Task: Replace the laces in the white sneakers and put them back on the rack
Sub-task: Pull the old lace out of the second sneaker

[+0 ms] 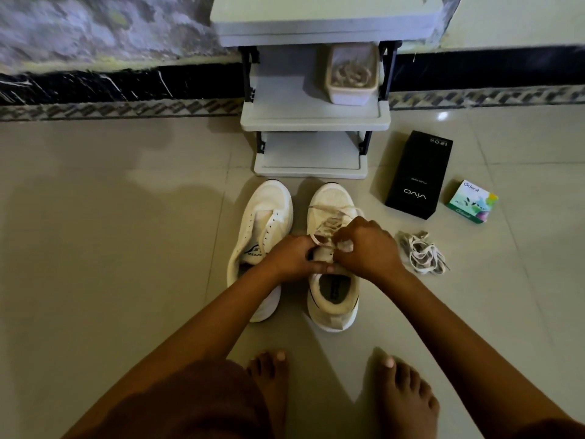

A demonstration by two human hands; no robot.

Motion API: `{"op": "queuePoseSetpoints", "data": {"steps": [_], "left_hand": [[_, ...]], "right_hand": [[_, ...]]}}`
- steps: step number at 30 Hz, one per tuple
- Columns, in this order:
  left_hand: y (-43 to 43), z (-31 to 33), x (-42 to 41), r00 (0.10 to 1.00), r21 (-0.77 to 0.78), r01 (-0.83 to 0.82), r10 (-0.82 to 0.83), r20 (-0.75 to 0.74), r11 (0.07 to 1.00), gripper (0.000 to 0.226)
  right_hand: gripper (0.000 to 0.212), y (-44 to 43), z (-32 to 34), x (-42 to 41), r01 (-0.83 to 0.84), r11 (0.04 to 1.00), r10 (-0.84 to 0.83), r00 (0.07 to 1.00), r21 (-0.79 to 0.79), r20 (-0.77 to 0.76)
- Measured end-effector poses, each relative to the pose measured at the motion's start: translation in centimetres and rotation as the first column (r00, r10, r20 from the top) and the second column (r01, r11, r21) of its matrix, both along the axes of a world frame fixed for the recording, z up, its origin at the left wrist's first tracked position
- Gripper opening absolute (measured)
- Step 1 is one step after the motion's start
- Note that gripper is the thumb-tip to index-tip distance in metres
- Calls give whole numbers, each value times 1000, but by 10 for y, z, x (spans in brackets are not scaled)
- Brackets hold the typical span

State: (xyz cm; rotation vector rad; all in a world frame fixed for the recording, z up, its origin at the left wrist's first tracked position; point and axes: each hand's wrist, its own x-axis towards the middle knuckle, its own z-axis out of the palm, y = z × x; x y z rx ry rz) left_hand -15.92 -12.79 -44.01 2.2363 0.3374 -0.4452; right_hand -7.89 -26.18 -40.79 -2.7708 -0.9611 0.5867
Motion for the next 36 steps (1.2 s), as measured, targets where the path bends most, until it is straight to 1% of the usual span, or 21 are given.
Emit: {"op": "queuePoseSetpoints", "data": {"steps": [3, 5, 7, 9, 12, 14, 15, 17, 18, 22, 23, 24, 25, 26, 28, 29, 30, 32, 33, 34, 36], "left_hand": [[0, 1, 0, 1000, 20, 16, -16, 8, 1000, 58], [0, 1, -1, 1000, 37, 22, -22, 6, 999, 58], [1, 2, -1, 1000, 40, 6, -5, -7, 999, 50], [1, 1, 0, 1000, 50, -8, 9, -18, 999, 45], [0, 1, 1, 1000, 55, 15, -14, -12, 998, 53], [-1, 1, 0, 1000, 35, 12, -12, -6, 999, 55], [0, 1, 0, 1000, 15, -3, 3, -5, 1000, 56], [0, 0, -1, 1000, -17, -22, 21, -4, 1000, 59], [0, 0, -1, 1000, -29, -22, 22, 1, 999, 60], [1, 0, -2, 1000, -15, -6, 6, 9, 1000, 58], [1, 1, -2, 1000, -1, 2, -2, 7, 1000, 58], [1, 1, -2, 1000, 13, 12, -12, 8, 1000, 59], [2, 1, -1, 1000, 26, 23, -23, 13, 999, 60], [2, 0, 0, 999, 35, 32, -33, 18, 999, 60], [2, -2, 0, 999, 50, 43, -44, 26, 998, 60], [2, -3, 1, 999, 55, 44, -46, 28, 998, 59], [1, -3, 0, 999, 50, 38, -39, 22, 998, 57], [1, -3, -1, 1000, -9, -8, 9, 14, 1000, 52], [1, -2, -1, 999, -34, -26, 27, 19, 999, 51], [0, -1, -2, 999, -45, -25, 26, 31, 999, 52], [-1, 1, -2, 999, -49, -12, 14, 50, 999, 53]], "right_hand": [[17, 3, -1, -7, -65, 998, 61, 956, 5, 287], [16, 5, -1, -9, -100, 993, 73, 945, 68, 320], [17, 7, 8, -11, -114, 971, 92, 990, 212, 110], [16, 9, 18, -10, -12, 913, 49, 996, 408, -80], [19, 11, 20, -7, 92, 864, -16, 988, 495, -156], [37, 9, 15, -5, 72, 926, -5, 984, 371, -180], [47, 7, 12, -4, -2, 976, 32, 990, 218, -135], [51, 2, 5, -4, -126, 992, 127, 992, -19, 12], [45, -1, 3, -5, -143, 988, 147, 986, -53, 73], [26, -5, -5, -8, -149, 989, 145, 965, 1, 220], [23, -6, -6, -8, -119, 990, 104, 979, 77, 174], [18, -5, -3, -7, -17, 976, 9, 999, 219, 38], [11, -3, 3, -5, 137, 915, -78, 983, 379, -166], [4, -1, 11, -5, 289, 810, -102, 926, 510, -362], [7, 2, 22, -6, 385, 689, -76, 881, 614, -466], [6, 4, 24, -5, 371, 698, -67, 886, 612, -459], [10, 5, 25, -4, 320, 754, -62, 904, 574, -424], [38, 5, 20, -4, 88, 948, -11, 969, 305, -246], [51, 4, 16, -4, -22, 992, 41, 987, 125, -153], [56, 2, 13, -5, -81, 997, 82, 994, 7, -67], [49, -2, 9, -9, -116, 992, 118, 992, -40, 43]]}}
